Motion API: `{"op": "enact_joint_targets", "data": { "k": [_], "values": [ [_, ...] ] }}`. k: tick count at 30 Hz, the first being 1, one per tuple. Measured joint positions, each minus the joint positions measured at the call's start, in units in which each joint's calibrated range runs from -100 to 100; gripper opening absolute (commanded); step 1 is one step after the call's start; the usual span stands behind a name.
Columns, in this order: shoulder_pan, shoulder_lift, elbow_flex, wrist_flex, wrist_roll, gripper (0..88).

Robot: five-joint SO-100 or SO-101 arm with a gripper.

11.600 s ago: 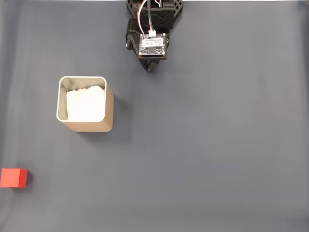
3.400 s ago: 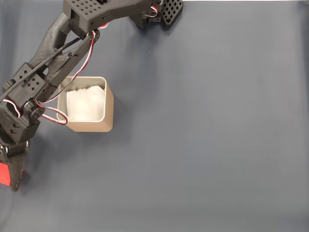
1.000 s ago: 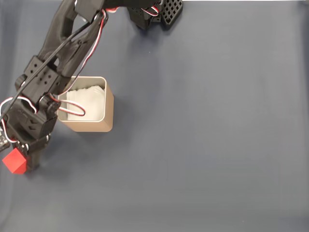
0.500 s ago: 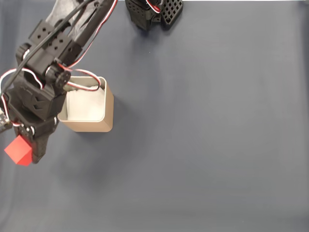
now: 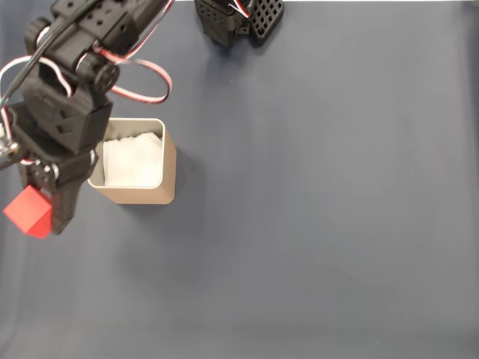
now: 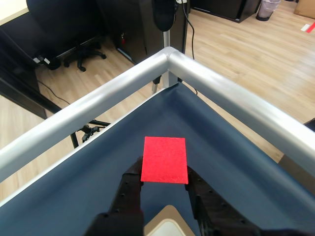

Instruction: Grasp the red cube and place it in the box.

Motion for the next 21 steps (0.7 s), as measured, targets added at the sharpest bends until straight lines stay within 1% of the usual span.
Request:
{"op": "enact_joint_targets", "data": {
  "k": [14, 21],
  "values": [
    [0.08, -16.76, 21.31, -0.08, 2.54, 3.3],
    [1.50, -24.79, 33.24, -3.57, 3.27, 3.3]
  ]
}}
